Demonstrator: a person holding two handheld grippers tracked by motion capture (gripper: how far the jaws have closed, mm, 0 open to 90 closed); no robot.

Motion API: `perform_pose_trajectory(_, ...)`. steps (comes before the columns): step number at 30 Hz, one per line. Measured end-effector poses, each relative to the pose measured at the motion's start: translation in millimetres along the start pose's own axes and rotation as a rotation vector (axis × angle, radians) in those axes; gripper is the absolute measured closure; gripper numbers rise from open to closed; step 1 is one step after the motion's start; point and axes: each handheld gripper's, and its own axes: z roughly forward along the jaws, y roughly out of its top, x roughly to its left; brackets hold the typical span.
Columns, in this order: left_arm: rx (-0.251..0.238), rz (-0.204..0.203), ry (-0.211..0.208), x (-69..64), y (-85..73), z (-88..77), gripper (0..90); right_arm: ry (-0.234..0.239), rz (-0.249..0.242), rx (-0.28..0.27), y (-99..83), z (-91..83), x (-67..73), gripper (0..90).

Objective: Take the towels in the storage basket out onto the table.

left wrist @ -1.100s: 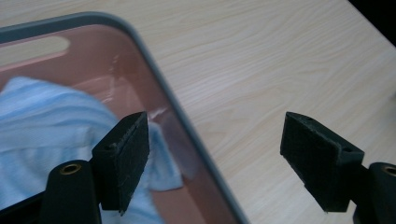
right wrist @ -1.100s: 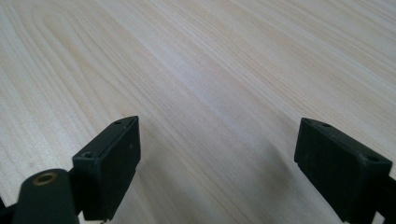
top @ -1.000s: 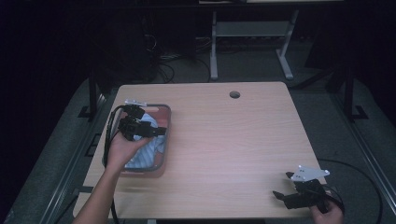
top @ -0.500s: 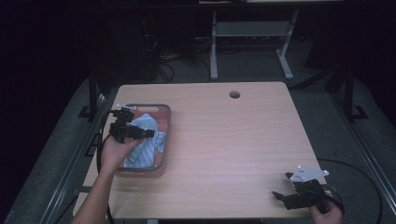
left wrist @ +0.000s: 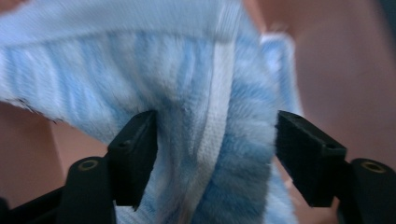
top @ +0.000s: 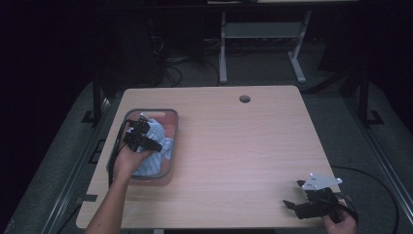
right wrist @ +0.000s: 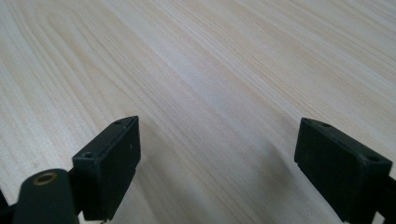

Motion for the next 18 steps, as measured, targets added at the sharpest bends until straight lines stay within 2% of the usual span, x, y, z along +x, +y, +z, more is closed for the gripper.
perform_pose_trajectory(5,0.032,0.007,0.035,-3.7,1.4,7.0,43.5,-0.002,0.002,0.005,0.4,0.1,0.7,13.8)
perform_pose_trajectory(6,0.058,0.020,0.041,-3.4,1.5,10.6,45.7,-0.002,-0.005,0.002,0.9,-0.2,0.8,13.9)
perform_pose_trajectory(7,0.058,0.020,0.041,-3.4,1.5,10.6,47.3,-0.002,-0.006,0.000,1.1,-0.3,1.0,13.9)
perform_pose_trajectory(8,0.081,0.041,0.040,-2.1,0.6,13.8,50.0,-0.005,-0.005,-0.003,1.2,-0.4,1.4,13.9)
perform_pose_trajectory(11,0.083,0.032,0.027,0.2,-0.3,15.4,54.4,-0.008,-0.005,-0.005,1.7,-1.1,2.5,13.8)
perform_pose_trajectory(12,0.086,0.036,0.025,0.9,-0.7,15.8,56.2,-0.007,-0.022,-0.010,2.6,-0.8,3.5,13.8)
perform_pose_trajectory(18,0.084,0.039,0.033,-1.4,-1.8,18.0,63.6,-0.007,-0.017,-0.007,3.7,-0.8,5.5,13.8)
